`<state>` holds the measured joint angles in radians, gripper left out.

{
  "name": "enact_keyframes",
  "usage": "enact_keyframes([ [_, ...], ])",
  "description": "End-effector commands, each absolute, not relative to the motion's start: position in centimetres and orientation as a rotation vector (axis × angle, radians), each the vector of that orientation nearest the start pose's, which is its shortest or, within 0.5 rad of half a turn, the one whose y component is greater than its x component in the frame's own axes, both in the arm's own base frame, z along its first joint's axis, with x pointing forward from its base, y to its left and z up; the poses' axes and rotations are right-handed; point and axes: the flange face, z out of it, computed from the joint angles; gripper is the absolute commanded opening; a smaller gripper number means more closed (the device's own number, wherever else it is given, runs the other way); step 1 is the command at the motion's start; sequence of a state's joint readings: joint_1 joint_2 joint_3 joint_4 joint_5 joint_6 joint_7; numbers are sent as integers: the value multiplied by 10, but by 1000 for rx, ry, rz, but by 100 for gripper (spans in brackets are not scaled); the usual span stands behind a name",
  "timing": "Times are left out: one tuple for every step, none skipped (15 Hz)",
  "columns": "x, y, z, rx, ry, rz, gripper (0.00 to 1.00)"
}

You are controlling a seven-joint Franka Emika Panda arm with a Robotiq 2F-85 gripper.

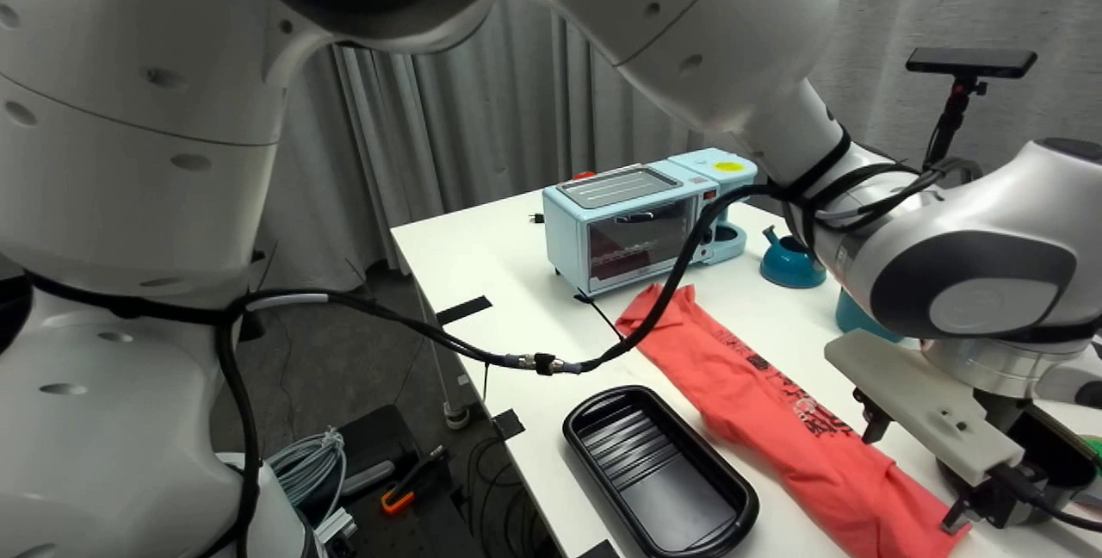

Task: Fold the shirt in half

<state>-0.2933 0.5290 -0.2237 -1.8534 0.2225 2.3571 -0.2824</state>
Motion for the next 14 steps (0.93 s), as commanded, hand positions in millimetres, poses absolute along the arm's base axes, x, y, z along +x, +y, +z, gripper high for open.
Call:
enact_keyframes([
  [583,-329,213,-3061,655,-14,100],
  [584,-334,206,-3064,676,-7,100],
  [585,-339,199,-3066,695,3,100],
  [586,-344,191,-3068,712,13,100],
  [586,-349,182,-3068,727,30,100],
  [586,-352,176,-3068,739,41,100],
  [586,-355,169,-3065,747,56,100],
  [586,-357,162,-3065,748,70,100],
  [585,-358,155,-3063,747,83,100],
  [585,-356,148,-3061,743,96,100],
  [586,-354,144,-3054,737,104,100],
  [588,-352,142,-3053,733,106,100],
  [589,-351,145,-3050,730,103,100],
  [590,-349,146,-3051,726,96,100],
])
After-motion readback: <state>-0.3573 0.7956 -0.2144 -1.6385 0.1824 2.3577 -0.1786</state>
